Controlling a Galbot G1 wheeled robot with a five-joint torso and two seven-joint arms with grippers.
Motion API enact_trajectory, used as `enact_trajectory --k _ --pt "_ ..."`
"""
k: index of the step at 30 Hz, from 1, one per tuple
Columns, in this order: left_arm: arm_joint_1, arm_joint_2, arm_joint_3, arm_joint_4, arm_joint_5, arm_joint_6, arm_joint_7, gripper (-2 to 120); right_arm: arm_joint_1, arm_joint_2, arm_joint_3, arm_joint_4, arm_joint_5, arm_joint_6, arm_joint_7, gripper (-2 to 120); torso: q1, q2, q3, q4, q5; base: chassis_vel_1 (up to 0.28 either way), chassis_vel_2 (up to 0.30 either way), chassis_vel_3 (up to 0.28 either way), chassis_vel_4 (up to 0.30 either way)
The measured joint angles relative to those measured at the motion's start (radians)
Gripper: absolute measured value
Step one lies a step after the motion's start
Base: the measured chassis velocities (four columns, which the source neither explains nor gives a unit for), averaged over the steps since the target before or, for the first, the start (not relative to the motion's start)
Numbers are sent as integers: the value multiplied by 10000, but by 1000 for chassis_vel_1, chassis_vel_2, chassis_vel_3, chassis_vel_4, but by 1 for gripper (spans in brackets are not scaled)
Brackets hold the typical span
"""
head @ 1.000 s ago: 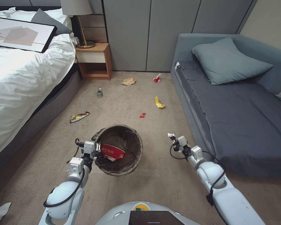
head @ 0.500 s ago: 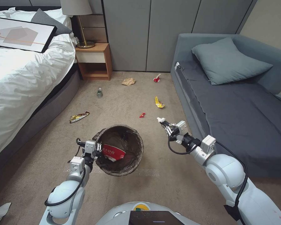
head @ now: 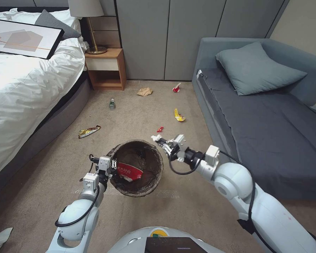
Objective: Pick up the trash bin, then pick up the garbage from the floor and place it into the trash bin.
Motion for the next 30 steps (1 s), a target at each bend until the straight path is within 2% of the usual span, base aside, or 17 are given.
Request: enact_trajectory --k 2,6,16,19,20,22,24,26,28,30 --pt "-24 -27 0 38 -6 66 -19 3 243 -121 -653 -92 1 -58 69 0 0 0 0 -1 0 0 0 0 0" --pt "-29 -64 2 51 -9 153 -21 3 447 -241 -1252 -189 -16 -76 111 0 0 0 0 -2 0 0 0 0 0" --pt "-42 -144 47 49 -1 239 -39 3 843 -271 -2180 -342 -107 -186 267 0 0 0 0 -1 0 0 0 0 0" --pt "-41 -163 65 24 5 254 -41 3 877 -267 -2376 -357 -208 -284 422 6 0 0 0 -2 0 0 0 0 0" --pt "-46 -174 84 7 8 268 -42 3 918 -250 -2498 -379 -216 -295 645 15 0 1 0 -2 0 0 0 0 0" --pt "-50 -176 94 1 9 278 -42 3 941 -238 -2530 -395 -216 -303 706 19 0 1 0 -1 0 0 0 0 0" --pt "-63 -183 125 -16 10 300 -44 3 1044 -197 -2618 -461 -218 -313 841 30 0 1 0 -1 0 0 0 0 0" --pt "-64 -184 129 -19 10 302 -44 3 1064 -187 -2632 -473 -219 -314 851 30 0 0 0 -1 0 0 0 0 0" --pt "-67 -182 138 -32 10 316 -44 3 1131 -152 -2683 -502 -221 -316 866 43 0 1 0 -1 0 0 0 0 0" --pt "-66 -181 138 -33 10 316 -44 3 1135 -150 -2691 -505 -221 -316 868 44 0 1 0 -1 0 0 0 0 0"
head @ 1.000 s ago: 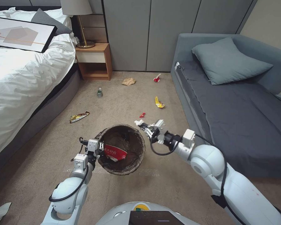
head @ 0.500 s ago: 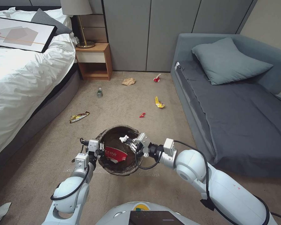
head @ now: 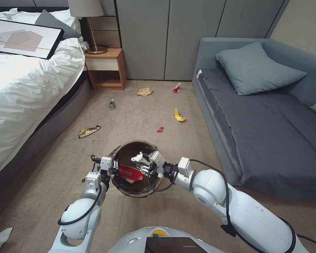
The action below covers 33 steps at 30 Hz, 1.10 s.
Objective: Pick up the trash bin, then pick up the garbage from the floor and place it into the trash bin.
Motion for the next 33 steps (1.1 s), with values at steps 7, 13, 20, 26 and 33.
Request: enact_trajectory --k 7,13,20,26,33 --pt "-13 9 0 -31 -6 12 3 3 113 -5 -69 -49 -6 -15 78 71 0 0 0 0 0 0 0 0 0" --pt "0 5 16 -64 -6 12 7 3 196 22 -115 -57 -6 -22 147 97 0 0 0 0 0 0 0 0 0" --pt "-14 11 17 -65 -7 12 8 3 -90 24 839 424 229 108 259 100 0 0 0 1 1 0 0 0 0" --pt "-29 36 -21 -62 -51 12 10 3 -964 40 2013 1008 304 691 1014 100 0 1 -1 1 0 0 0 0 0" --pt "-31 70 -123 -31 -161 -14 12 3 -3027 1100 3819 918 -1630 1741 1289 100 -1 1 -1 -2 2 0 0 0 0"
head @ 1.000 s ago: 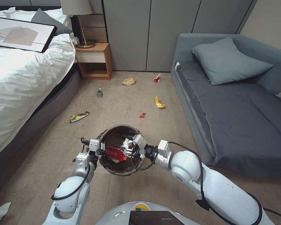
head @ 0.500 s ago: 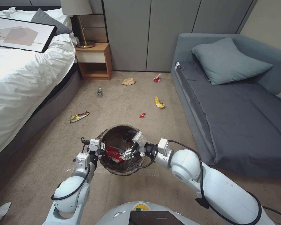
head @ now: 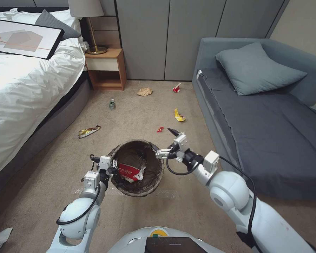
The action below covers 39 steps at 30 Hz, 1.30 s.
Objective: Pick up the trash bin, then pick up the garbage from the floor and place it into the trash bin.
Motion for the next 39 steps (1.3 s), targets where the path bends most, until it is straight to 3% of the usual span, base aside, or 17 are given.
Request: enact_trajectory --k 2,3,6,7,10,14,19,23,39 --pt "1 -4 -2 -1 -9 -16 1 3 -674 706 726 -234 -890 637 36 100 0 0 0 2 1 0 0 0 0" --pt "1 -4 -2 -1 -9 -16 1 3 -674 706 726 -234 -890 637 36 100 0 0 0 2 1 0 0 0 0" --pt "-15 -13 -45 0 6 -69 -2 3 -1614 1916 1781 -405 -1741 1493 328 100 0 0 0 1 -1 0 0 0 0" --pt "-15 -13 -45 0 6 -69 -2 3 -1614 1916 1781 -405 -1741 1493 328 100 0 0 0 1 -1 0 0 0 0" --pt "0 -16 -117 -12 155 -219 9 3 -2574 2878 2526 -525 -2354 2373 681 100 0 0 0 3 -2 0 0 0 0" --pt "54 -29 -196 -40 205 -308 30 3 -3545 3359 3016 -565 -2818 3231 763 100 0 0 0 2 -2 0 0 0 0" --pt "169 -57 -316 -101 228 -410 32 3 -4816 3501 3282 -603 -2950 4282 1346 100 0 0 0 2 -3 0 0 0 0" --pt "186 -64 -331 -105 272 -433 35 3 -5383 3746 3324 -581 -3035 4546 1459 100 0 0 0 0 -1 0 0 0 0" --pt "187 -64 -341 -110 322 -443 55 3 -5481 3879 3470 -568 -3063 4756 1482 100 -1 0 0 2 -1 -16 13 16 -21"
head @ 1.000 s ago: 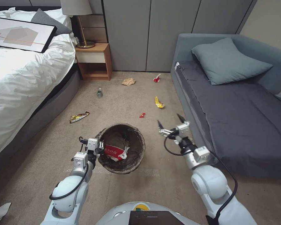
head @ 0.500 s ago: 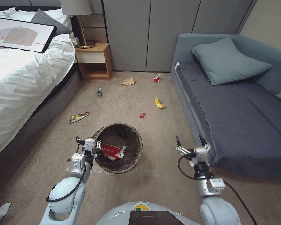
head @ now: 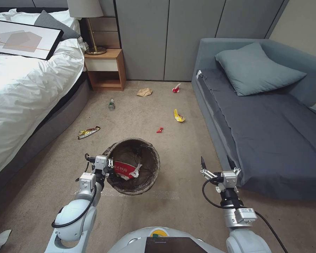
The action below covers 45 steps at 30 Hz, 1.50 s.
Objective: Pick up the trash bin, then pick up the garbage from the floor and place it into the trash bin.
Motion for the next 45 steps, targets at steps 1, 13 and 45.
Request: enact_trajectory --k 1,13,45 --pt "0 0 -2 5 -2 0 1 3 12 2 11 0 6 -9 0 100 0 0 0 -1 0 -87 94 70 -99" --pt "23 -19 69 64 -27 -53 6 3 58 10 -2 -37 73 -36 3 100 1 -1 2 -1 2 -103 114 119 -104" --pt "91 31 -214 64 -73 -65 105 3 47 22 -90 -126 78 -31 14 100 1 -1 1 0 0 -89 89 84 -86"
